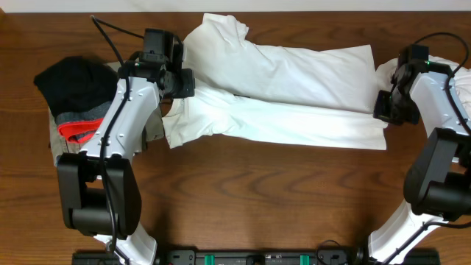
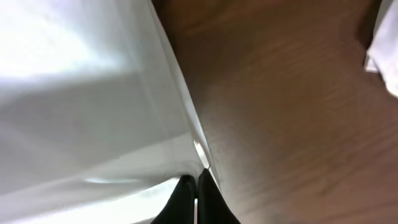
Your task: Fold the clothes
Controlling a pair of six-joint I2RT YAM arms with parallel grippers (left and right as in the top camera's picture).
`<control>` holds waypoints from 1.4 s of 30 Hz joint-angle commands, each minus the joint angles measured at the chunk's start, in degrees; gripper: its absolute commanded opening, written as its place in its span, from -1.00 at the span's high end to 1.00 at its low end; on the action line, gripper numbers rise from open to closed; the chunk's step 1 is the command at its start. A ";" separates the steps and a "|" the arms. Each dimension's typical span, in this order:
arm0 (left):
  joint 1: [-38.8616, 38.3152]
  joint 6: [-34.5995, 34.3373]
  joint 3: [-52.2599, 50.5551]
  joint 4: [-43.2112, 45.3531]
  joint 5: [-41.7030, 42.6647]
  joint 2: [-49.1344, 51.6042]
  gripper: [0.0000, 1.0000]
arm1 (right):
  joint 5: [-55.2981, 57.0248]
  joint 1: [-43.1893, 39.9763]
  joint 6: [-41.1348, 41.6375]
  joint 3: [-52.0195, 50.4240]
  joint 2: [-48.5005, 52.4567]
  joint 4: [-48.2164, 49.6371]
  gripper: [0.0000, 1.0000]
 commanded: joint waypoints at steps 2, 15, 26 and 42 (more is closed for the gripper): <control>0.02 -0.46 0.02 1.14 -0.92 -0.76 0.88 | 0.85 -0.42 0.98 -0.28 1.36 2.25 0.98; 0.04 -0.46 0.02 -0.57 -0.94 -0.76 0.10 | 0.85 -0.42 0.96 -0.28 1.36 6.97 0.53; 0.04 -0.31 -0.04 -16.13 -2.64 -0.76 0.09 | -1.81 -0.42 -0.33 -0.28 1.36 1.86 0.67; 0.04 -0.28 -12.17 -11.17 -2.64 -0.72 0.07 | -3.26 -0.26 -0.59 -9.11 1.36 4.37 0.87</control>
